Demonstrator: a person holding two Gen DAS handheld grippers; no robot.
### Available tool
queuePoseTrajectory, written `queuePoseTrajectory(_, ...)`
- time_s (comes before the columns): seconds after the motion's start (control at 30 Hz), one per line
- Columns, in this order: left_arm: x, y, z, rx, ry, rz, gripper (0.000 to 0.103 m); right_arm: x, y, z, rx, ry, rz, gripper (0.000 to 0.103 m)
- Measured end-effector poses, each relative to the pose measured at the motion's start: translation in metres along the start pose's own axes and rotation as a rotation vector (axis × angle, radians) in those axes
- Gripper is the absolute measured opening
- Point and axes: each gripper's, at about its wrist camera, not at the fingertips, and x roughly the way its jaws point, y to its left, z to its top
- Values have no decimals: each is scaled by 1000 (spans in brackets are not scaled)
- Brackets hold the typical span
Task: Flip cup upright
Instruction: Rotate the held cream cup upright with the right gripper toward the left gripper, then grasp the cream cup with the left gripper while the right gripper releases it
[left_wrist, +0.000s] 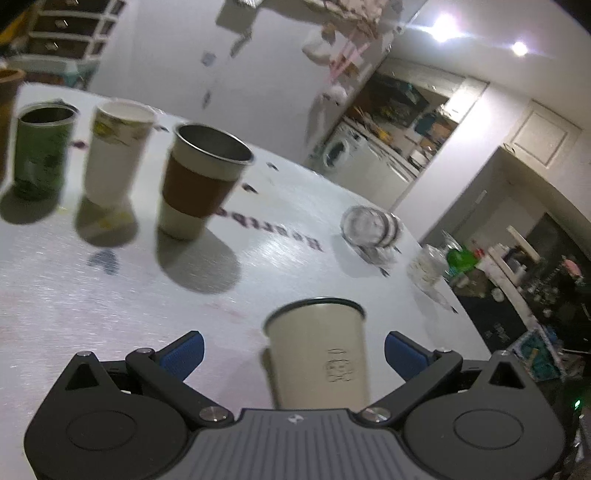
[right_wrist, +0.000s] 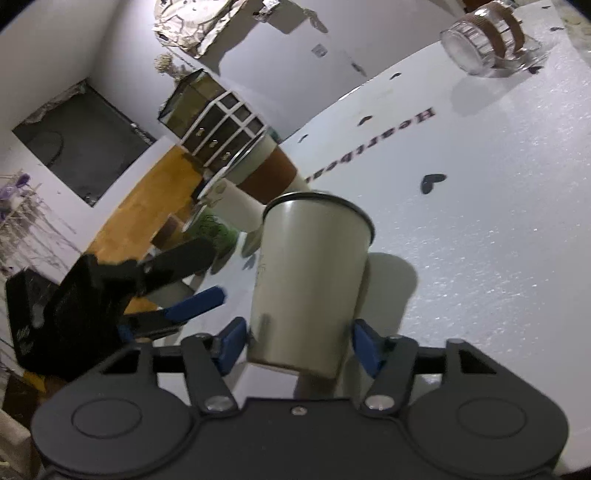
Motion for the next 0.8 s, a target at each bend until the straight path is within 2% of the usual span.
queuePoseTrajectory(0.17, 27, -9, 16, -3, 93, -23, 102, -1, 5, -1, -43, -4, -6, 61)
queuePoseTrajectory(0.33, 56, -11, 16, -17, 174, -43, 99, -3, 6, -3, -72, -7, -8, 60)
queuePoseTrajectory(0.43, 65, -9, 12, -18, 187, -40, 99, -4, 5, -4, -77, -11, -8, 60)
queuePoseTrajectory(0.57, 72, -4, 13, -16, 205, -42, 93, -5, 7, -5, -102, -19, -15, 60)
queuePoseTrajectory(0.7, 58, -1, 12, -23, 165, -60, 87, -7, 18, -13, -205, -42, -36, 60)
queuePoseTrajectory(0.8, 34, -15, 9, 59, 83, -75, 86, -9, 31, -22, -319, -64, -56, 60)
